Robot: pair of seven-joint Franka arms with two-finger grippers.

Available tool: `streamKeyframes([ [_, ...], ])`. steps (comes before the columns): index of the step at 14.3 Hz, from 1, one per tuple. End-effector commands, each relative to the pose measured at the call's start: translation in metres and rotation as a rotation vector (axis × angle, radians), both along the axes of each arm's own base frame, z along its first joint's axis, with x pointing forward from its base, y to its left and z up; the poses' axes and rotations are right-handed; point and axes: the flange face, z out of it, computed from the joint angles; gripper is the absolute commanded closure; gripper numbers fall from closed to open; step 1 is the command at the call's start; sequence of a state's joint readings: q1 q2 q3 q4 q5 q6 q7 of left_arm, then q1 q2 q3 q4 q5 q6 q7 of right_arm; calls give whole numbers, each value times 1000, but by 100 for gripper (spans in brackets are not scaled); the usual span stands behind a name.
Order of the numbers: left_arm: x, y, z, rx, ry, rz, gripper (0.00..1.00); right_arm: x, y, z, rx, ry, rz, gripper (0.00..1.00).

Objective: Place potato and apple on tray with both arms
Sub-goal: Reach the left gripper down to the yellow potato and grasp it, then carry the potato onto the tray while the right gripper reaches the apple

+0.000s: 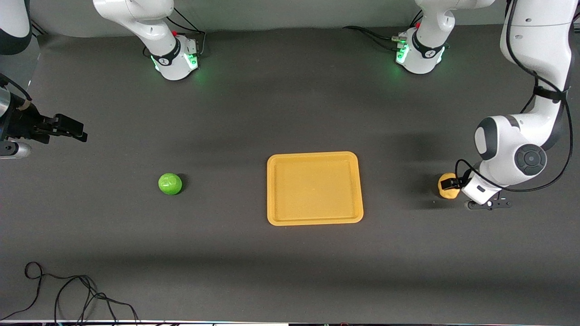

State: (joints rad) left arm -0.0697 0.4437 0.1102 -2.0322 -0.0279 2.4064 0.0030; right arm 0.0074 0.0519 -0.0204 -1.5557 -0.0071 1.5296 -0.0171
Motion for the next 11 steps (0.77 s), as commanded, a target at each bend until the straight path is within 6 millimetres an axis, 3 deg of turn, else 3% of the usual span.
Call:
streamKeyframes([
  [1,-1,-8,-20,-6,-18,-3,1,4,1,0,-11,-4,15,0],
  [2,-2,-13,-22,-6,-21,-9,13,5,1,2,-14,-7,13,0],
  [4,-4,-17,-22,-6,-6,4,47,7,0,7,-11,-18,16,0],
  [6,-5,-33,-16,-6,14,20,68,16,1,15,-17,-39,12,0],
  [7,-5,-48,-6,-5,23,45,73,17,2,15,-15,-35,13,0],
  [9,4,-89,34,-3,14,102,73,16,2,14,-10,-30,27,0],
  [11,13,-148,77,6,22,164,73,14,3,11,-9,-21,33,1],
])
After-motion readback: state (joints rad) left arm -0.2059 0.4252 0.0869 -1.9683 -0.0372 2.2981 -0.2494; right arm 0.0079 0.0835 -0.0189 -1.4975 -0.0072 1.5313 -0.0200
